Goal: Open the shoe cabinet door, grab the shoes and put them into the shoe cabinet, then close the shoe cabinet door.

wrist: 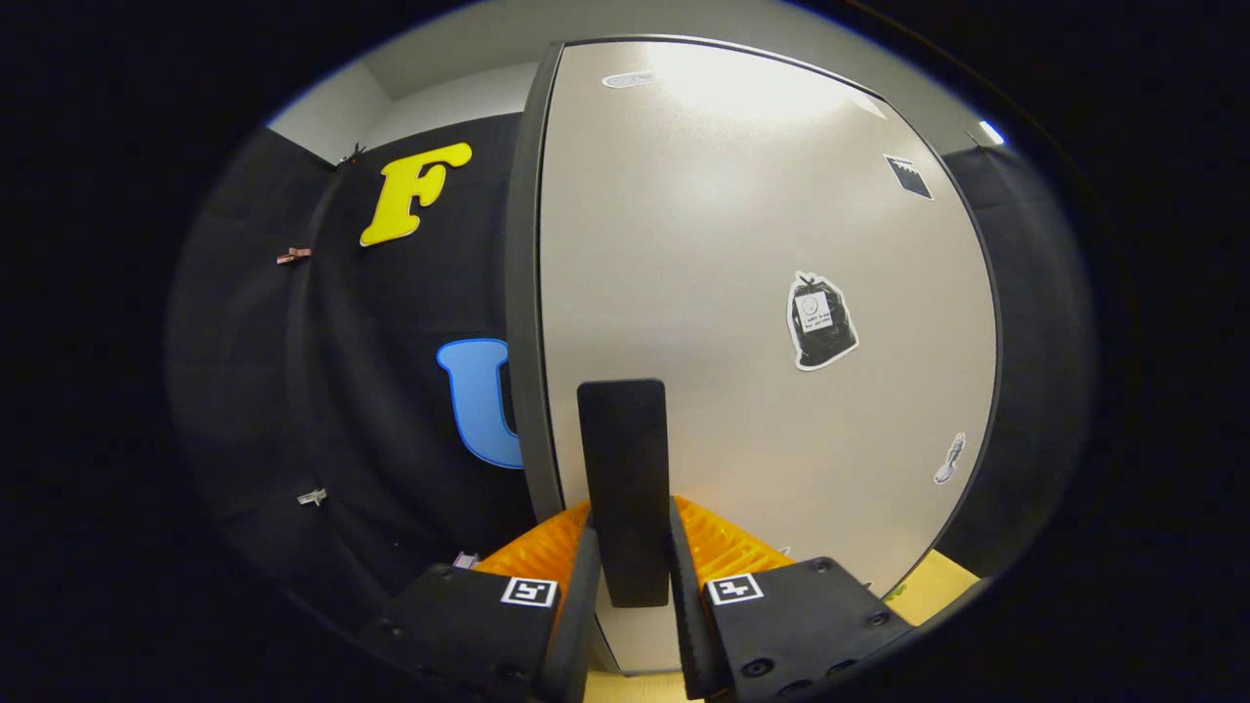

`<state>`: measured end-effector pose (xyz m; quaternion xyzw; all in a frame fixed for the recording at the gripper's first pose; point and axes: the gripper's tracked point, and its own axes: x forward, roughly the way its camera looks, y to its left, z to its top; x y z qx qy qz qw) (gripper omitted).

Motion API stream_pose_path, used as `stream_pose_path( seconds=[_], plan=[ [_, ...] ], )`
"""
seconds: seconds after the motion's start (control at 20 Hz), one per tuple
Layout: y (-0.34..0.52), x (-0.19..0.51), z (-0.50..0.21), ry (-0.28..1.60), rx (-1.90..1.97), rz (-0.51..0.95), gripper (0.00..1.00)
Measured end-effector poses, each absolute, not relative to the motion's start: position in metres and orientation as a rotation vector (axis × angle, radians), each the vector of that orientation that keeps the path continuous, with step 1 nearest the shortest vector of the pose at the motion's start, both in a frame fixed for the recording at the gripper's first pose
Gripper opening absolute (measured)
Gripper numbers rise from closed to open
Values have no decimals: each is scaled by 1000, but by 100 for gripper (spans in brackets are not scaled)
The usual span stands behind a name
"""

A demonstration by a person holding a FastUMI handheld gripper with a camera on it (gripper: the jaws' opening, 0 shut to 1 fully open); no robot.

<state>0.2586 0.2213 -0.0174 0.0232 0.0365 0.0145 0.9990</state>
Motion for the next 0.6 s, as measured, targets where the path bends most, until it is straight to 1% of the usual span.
stream_pose_path(
  seconds=[0.05, 0.1, 0.2, 0.4, 0.6],
  plan=[
    [221, 260, -18, 65, 33, 33, 41],
    [220, 259, -20, 71, 28, 41, 34],
    [221, 256, -20, 84, 40, 56, 28],
    [220, 235, -16, 87, 45, 97, 28],
    [204, 182, -8, 72, 56, 144, 28]
  ],
)
